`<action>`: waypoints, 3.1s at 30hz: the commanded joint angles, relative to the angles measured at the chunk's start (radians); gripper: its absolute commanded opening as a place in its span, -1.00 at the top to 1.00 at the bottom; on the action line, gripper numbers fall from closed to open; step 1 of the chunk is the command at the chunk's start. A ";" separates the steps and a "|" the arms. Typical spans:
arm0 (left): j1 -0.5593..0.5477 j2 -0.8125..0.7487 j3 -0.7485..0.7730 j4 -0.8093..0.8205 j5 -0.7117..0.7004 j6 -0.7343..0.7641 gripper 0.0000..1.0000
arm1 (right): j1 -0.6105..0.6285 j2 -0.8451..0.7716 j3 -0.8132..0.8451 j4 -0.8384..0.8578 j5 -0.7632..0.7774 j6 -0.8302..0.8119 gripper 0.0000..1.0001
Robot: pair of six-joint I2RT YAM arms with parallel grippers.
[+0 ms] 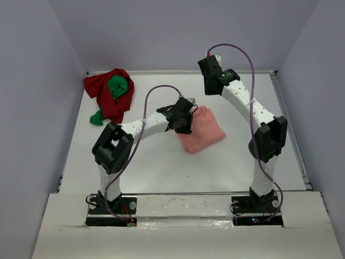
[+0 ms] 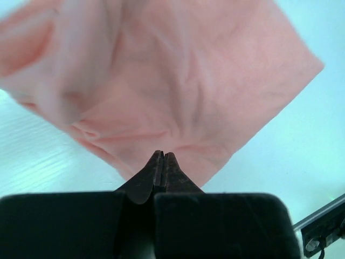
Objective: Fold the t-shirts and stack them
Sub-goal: Fold the tshirt
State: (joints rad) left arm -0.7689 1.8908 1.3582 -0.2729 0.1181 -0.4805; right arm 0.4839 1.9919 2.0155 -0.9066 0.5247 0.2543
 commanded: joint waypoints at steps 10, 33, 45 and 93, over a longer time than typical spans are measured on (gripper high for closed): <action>0.033 -0.013 0.268 -0.143 -0.057 0.097 1.00 | -0.005 -0.223 -0.564 0.166 -0.161 0.134 1.00; 0.164 0.177 0.338 -0.089 0.066 0.114 1.00 | -0.005 -0.280 -0.659 0.189 -0.196 0.135 1.00; 0.234 0.287 0.315 -0.042 0.136 0.086 1.00 | -0.005 -0.301 -0.637 0.146 -0.207 0.128 1.00; 0.171 0.030 0.231 -0.104 0.072 0.059 1.00 | 0.004 0.329 -0.037 0.097 -0.287 0.042 1.00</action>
State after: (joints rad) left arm -0.5804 2.0029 1.5940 -0.3748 0.1833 -0.4168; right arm 0.4847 2.2925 1.9949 -0.8093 0.2306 0.2699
